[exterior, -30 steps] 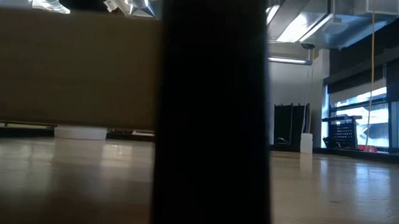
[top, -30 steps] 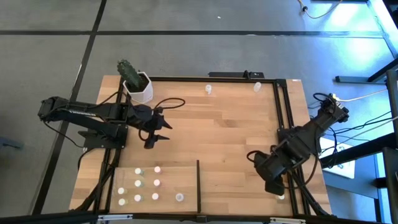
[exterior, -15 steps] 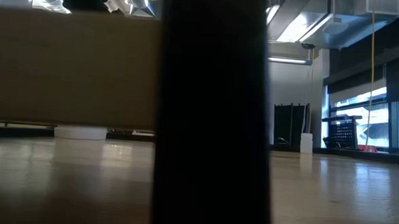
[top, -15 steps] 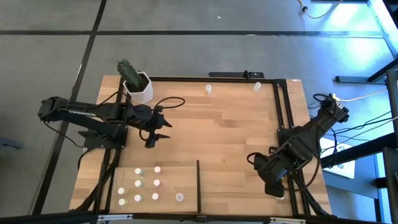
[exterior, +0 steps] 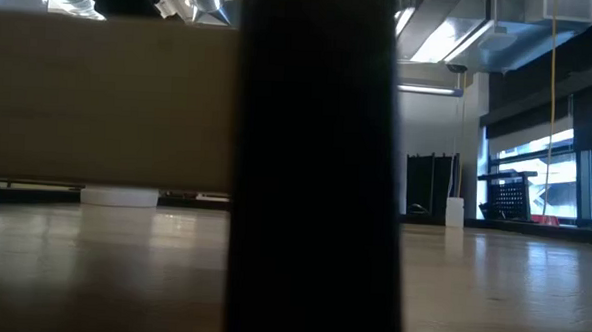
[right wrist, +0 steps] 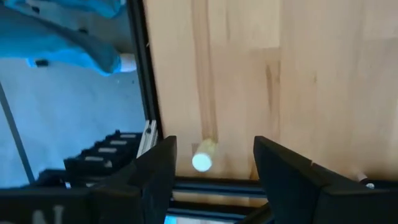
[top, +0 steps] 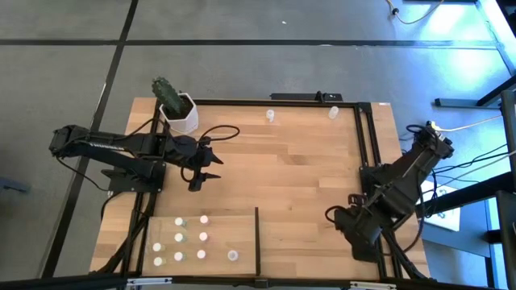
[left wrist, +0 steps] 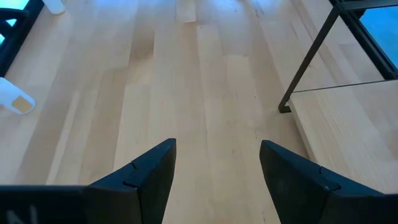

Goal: Pick and place medicine bottles onto shelf by color

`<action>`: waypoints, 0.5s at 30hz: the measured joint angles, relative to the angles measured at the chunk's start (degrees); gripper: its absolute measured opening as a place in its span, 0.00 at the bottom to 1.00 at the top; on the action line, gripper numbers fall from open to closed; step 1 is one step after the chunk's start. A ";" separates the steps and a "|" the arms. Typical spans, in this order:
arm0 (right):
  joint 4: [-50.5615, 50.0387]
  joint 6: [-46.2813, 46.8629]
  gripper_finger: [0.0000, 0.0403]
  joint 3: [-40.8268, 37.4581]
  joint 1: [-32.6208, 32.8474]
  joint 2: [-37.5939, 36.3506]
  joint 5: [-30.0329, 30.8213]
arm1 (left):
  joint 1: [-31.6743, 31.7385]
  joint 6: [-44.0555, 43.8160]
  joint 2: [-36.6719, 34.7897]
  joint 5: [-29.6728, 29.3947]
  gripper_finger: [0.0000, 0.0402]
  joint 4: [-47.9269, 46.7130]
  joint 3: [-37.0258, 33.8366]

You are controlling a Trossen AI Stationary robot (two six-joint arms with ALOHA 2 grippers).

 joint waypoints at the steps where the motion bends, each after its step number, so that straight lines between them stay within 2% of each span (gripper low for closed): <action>1: 0.00 -0.06 0.54 0.00 0.78 0.00 -0.01 | 0.00 0.00 0.00 0.00 0.56 0.00 0.00; 9: -0.26 1.11 0.54 0.00 7.75 1.02 -0.20 | 0.00 -0.02 0.00 0.00 0.56 0.00 0.00; 15: 1.65 1.86 0.54 0.00 10.25 3.33 -0.14 | 0.00 -0.03 0.00 0.00 0.56 0.00 0.00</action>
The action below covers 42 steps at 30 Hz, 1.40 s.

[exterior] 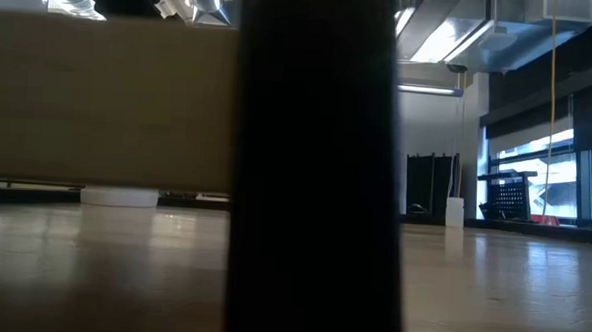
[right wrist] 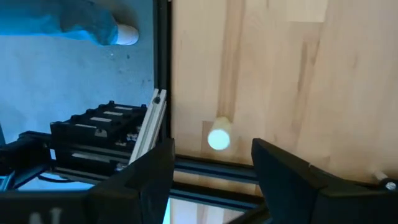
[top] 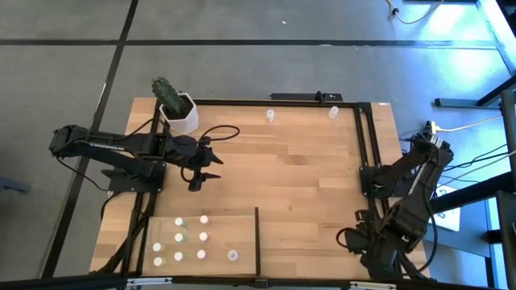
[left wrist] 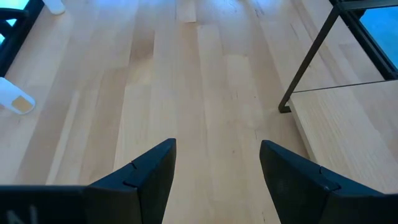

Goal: Pick and place medicine bottles onto shelf by color

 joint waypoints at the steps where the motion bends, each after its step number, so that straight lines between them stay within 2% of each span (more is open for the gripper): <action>1: 0.47 0.00 0.54 0.00 0.12 0.44 0.02 | 0.00 -0.01 0.00 0.00 0.56 -0.01 0.00; 10: 0.84 2.86 0.54 0.00 1.21 2.57 -1.40 | -0.02 -0.01 0.00 0.00 0.56 -0.02 0.00; 13: -0.27 5.73 0.54 0.02 2.22 2.57 0.30 | -0.01 -0.01 0.00 0.00 0.56 -0.02 0.00; 21: 1.54 5.64 0.54 -0.06 5.99 2.55 2.73 | 0.00 -0.01 0.00 0.00 0.56 -0.02 0.00; 32: 10.77 9.11 0.54 -10.55 8.70 2.53 3.10 | -0.02 -0.01 0.00 0.01 0.56 -0.02 0.00; 42: 10.76 8.72 0.54 -13.00 8.66 2.50 4.32 | 0.00 -0.01 0.00 0.00 0.56 -0.02 0.00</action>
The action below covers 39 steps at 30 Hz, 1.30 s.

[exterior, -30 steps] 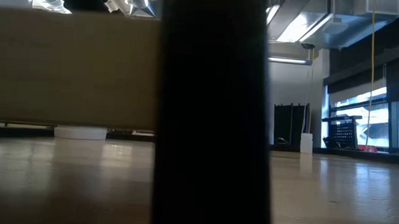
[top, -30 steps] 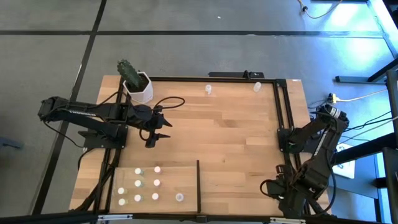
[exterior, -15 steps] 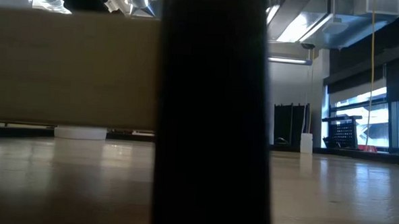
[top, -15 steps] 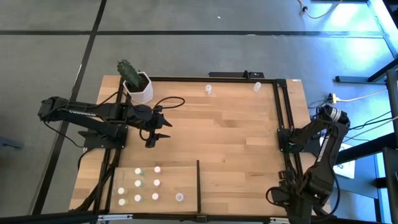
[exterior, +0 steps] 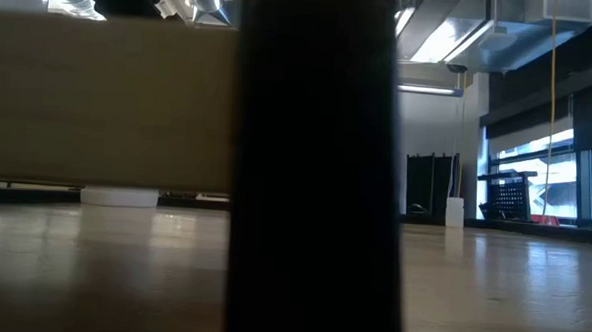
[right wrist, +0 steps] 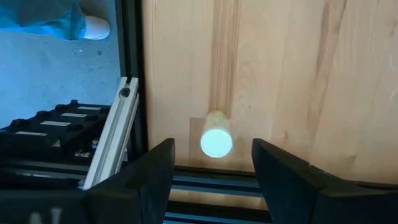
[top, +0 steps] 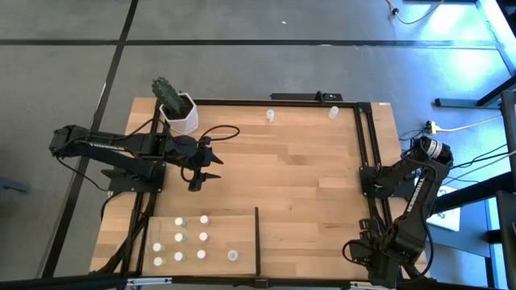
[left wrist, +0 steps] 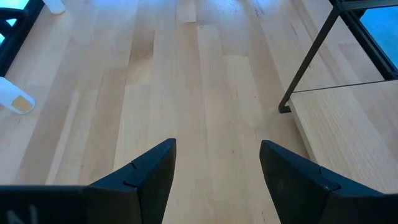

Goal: Pick and place medicine bottles onto shelf by color

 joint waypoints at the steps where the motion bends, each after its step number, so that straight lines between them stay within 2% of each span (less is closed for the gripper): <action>1: 0.00 0.02 0.54 0.00 0.00 0.00 0.01 | 0.00 0.00 0.00 0.02 0.56 0.00 0.00; 26: 3.32 0.04 0.54 0.00 0.53 0.02 2.22 | -0.02 0.00 0.01 0.02 0.56 0.00 0.00; 29: 3.34 0.04 0.58 0.00 1.06 0.00 2.22 | 0.00 0.00 0.00 0.02 0.56 0.00 0.00; 35: 2.04 0.04 0.75 0.00 1.57 0.01 1.25 | 0.00 0.00 0.01 0.00 0.56 0.02 0.00; 39: 2.70 0.27 0.79 0.00 1.57 0.00 -1.68 | -0.02 0.00 0.01 0.01 0.56 0.00 0.00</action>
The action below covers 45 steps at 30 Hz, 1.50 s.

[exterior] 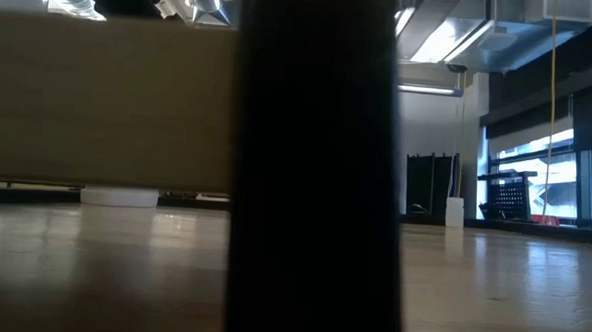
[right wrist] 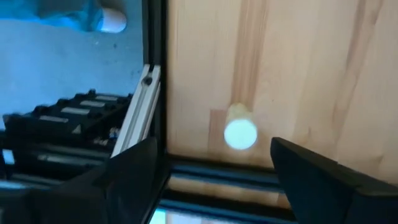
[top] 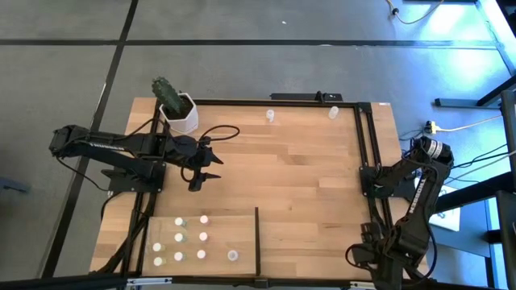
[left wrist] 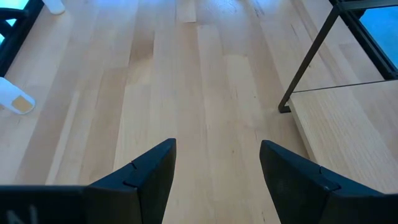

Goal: Pick and place medicine bottles onto shelf by color

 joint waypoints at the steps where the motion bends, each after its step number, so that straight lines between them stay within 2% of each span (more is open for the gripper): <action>1: -0.18 -0.01 0.79 0.00 0.00 0.01 -0.67 | 0.01 0.01 0.01 0.01 0.56 0.00 0.00; 5: -0.09 2.09 0.79 -0.18 0.50 0.00 -0.98 | 0.01 0.00 0.01 0.01 0.56 0.01 0.00; 12: 7.13 3.18 0.79 -6.34 0.72 0.06 -1.52 | 0.02 0.00 0.00 0.01 0.56 0.00 0.00; 45: 16.08 7.39 0.76 -17.65 0.74 0.07 -1.09 | 0.00 0.02 0.01 0.00 0.56 0.02 0.00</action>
